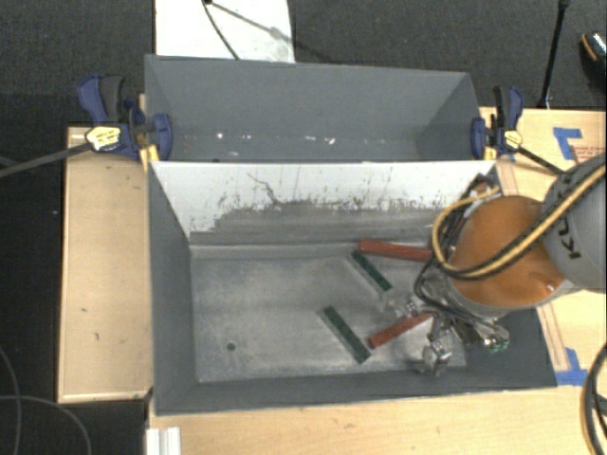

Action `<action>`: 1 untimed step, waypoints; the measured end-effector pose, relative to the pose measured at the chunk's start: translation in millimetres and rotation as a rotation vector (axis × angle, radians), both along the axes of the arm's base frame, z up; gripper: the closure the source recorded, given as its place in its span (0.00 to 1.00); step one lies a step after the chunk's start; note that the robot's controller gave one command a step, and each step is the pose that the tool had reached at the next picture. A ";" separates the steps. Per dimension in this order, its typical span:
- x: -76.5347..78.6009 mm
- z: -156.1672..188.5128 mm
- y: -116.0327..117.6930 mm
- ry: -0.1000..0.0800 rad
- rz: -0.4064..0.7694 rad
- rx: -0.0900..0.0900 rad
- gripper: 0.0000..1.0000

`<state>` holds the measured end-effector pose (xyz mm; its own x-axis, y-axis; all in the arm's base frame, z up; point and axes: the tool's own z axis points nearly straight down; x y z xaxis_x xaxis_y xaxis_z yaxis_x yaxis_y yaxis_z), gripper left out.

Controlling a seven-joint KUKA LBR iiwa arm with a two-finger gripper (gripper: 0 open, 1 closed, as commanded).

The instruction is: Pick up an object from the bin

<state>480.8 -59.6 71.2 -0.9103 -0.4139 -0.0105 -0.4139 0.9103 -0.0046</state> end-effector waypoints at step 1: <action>3.2 1.7 0.7 -0.002 0.001 0.001 0.00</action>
Offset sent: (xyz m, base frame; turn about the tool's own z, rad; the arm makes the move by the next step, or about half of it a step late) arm 0.0000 0.0000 0.0000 0.0000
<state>484.0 -58.9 72.9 -0.9097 -0.4150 -0.0126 -0.4150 0.9098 -0.0046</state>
